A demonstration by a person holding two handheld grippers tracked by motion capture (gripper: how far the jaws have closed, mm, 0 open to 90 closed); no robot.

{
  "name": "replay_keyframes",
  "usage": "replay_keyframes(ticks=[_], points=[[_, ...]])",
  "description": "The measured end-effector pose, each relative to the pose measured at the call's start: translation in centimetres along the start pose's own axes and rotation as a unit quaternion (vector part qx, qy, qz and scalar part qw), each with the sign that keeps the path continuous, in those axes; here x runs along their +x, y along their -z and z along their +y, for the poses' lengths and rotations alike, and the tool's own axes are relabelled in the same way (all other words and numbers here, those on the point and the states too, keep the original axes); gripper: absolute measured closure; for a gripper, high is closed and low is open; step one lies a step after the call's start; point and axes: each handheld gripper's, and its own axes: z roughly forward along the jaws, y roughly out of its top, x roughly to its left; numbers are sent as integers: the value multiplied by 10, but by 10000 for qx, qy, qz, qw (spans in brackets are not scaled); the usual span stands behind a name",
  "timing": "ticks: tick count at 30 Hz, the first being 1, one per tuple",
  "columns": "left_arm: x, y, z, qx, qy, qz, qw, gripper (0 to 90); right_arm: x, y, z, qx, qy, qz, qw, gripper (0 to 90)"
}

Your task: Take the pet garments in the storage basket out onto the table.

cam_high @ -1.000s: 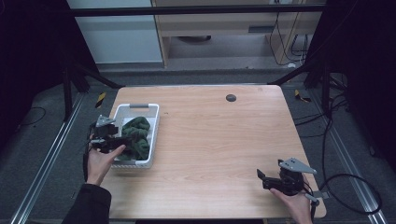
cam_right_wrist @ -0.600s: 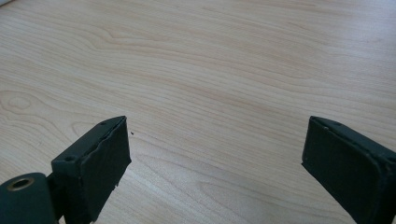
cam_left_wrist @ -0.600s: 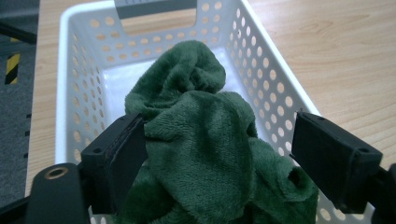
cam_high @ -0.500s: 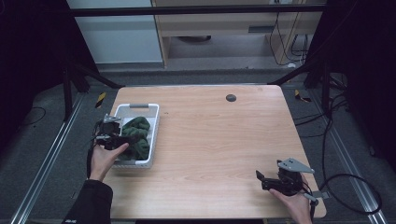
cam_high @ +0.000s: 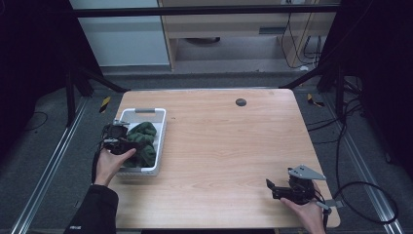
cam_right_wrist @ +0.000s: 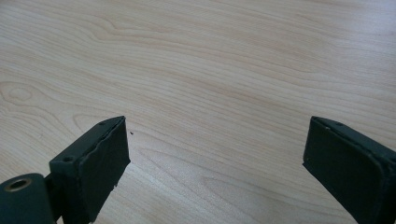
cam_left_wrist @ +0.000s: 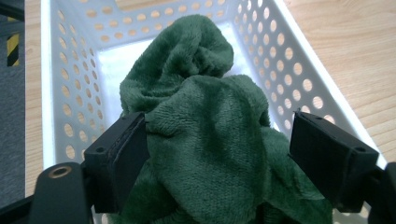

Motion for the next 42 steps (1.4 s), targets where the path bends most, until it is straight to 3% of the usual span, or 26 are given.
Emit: replay_keyframes(ticks=[16,23,35,39,42], points=[[1,-17,1,436,6,153,9989,191,0,-2,-1,81,78,-14,9999,59],[1,-21,1,647,92,207,9976,330,0,-3,-1,117,76,7,9999,56],[4,-25,1,911,361,50,9952,606,0,-3,0,183,82,8,9998,55],[3,-25,1,932,324,19,9951,708,0,-3,-1,201,80,19,9998,55],[2,-23,1,883,283,26,9957,728,0,-3,-1,204,75,25,9998,55]])
